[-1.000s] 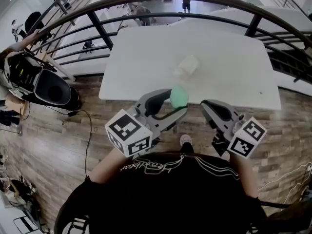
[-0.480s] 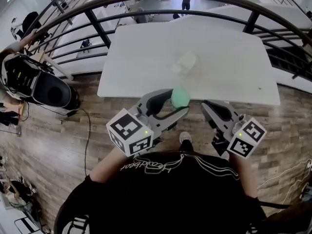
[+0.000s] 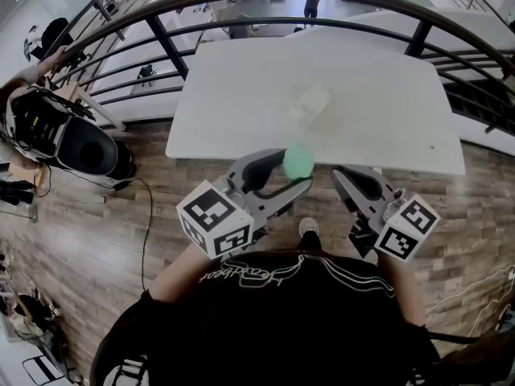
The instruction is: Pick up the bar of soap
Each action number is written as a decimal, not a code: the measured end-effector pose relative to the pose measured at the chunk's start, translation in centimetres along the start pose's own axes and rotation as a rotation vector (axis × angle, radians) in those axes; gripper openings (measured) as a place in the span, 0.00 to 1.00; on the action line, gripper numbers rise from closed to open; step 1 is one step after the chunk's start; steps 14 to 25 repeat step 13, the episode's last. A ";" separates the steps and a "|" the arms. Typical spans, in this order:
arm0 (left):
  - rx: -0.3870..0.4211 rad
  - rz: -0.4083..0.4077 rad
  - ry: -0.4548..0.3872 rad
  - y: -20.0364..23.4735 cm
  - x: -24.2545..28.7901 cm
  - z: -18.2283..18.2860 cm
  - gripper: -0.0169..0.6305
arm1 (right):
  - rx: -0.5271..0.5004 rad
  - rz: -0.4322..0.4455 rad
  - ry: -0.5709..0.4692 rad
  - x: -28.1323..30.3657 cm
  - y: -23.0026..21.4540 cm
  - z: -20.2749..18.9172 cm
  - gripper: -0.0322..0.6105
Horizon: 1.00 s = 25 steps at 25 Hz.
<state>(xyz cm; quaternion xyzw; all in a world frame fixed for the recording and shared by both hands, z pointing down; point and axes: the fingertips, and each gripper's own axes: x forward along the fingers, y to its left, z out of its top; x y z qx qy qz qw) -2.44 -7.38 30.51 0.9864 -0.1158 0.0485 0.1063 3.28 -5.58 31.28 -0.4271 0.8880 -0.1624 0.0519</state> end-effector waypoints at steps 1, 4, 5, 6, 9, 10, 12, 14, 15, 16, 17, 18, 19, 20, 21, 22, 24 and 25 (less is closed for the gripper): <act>-0.002 0.001 -0.002 0.0 0.0 0.0 0.42 | 0.000 0.002 0.002 0.0 0.1 0.0 0.08; -0.005 0.003 -0.004 0.1 -0.1 0.2 0.42 | 0.000 0.001 0.003 0.1 0.1 0.2 0.08; -0.006 0.002 -0.003 0.1 -0.2 0.1 0.42 | 0.001 -0.002 0.003 0.1 0.1 0.2 0.08; -0.007 0.001 -0.002 0.2 -0.2 0.1 0.42 | 0.004 -0.004 0.002 0.1 0.1 0.1 0.08; -0.009 0.001 -0.001 0.2 0.0 -0.2 0.42 | 0.011 -0.007 0.003 0.0 -0.2 -0.2 0.08; -0.008 0.000 -0.001 0.3 0.1 -0.2 0.42 | 0.012 -0.006 0.004 0.0 -0.3 -0.3 0.08; -0.005 -0.001 0.000 0.2 0.3 -0.3 0.42 | 0.012 -0.006 0.006 0.0 -0.5 -0.5 0.08; -0.004 -0.002 0.000 0.2 0.4 -0.4 0.42 | 0.012 -0.005 0.006 0.0 -0.5 -0.5 0.08; -0.004 -0.002 0.000 0.2 0.4 -0.4 0.42 | 0.012 -0.005 0.006 0.0 -0.5 -0.5 0.08; -0.004 -0.002 0.000 0.2 0.4 -0.4 0.42 | 0.012 -0.005 0.006 0.0 -0.5 -0.5 0.08; -0.004 -0.002 0.000 0.2 0.4 -0.4 0.42 | 0.012 -0.005 0.006 0.0 -0.5 -0.5 0.08; -0.004 -0.002 0.000 0.2 0.4 -0.4 0.42 | 0.012 -0.005 0.006 0.0 -0.5 -0.5 0.08; -0.004 -0.002 0.000 0.2 0.4 -0.4 0.42 | 0.012 -0.005 0.006 0.0 -0.5 -0.5 0.08; -0.004 -0.002 0.000 0.2 0.4 -0.4 0.42 | 0.012 -0.005 0.006 0.0 -0.5 -0.5 0.08; -0.004 -0.002 0.000 0.2 0.4 -0.4 0.42 | 0.012 -0.005 0.006 0.0 -0.5 -0.5 0.08; -0.004 -0.002 0.000 0.2 0.4 -0.4 0.42 | 0.012 -0.005 0.006 0.0 -0.5 -0.5 0.08; -0.004 -0.002 0.000 0.2 0.4 -0.4 0.42 | 0.012 -0.005 0.006 0.0 -0.5 -0.5 0.08; -0.004 -0.002 0.000 0.2 0.4 -0.4 0.42 | 0.012 -0.005 0.006 0.0 -0.5 -0.5 0.08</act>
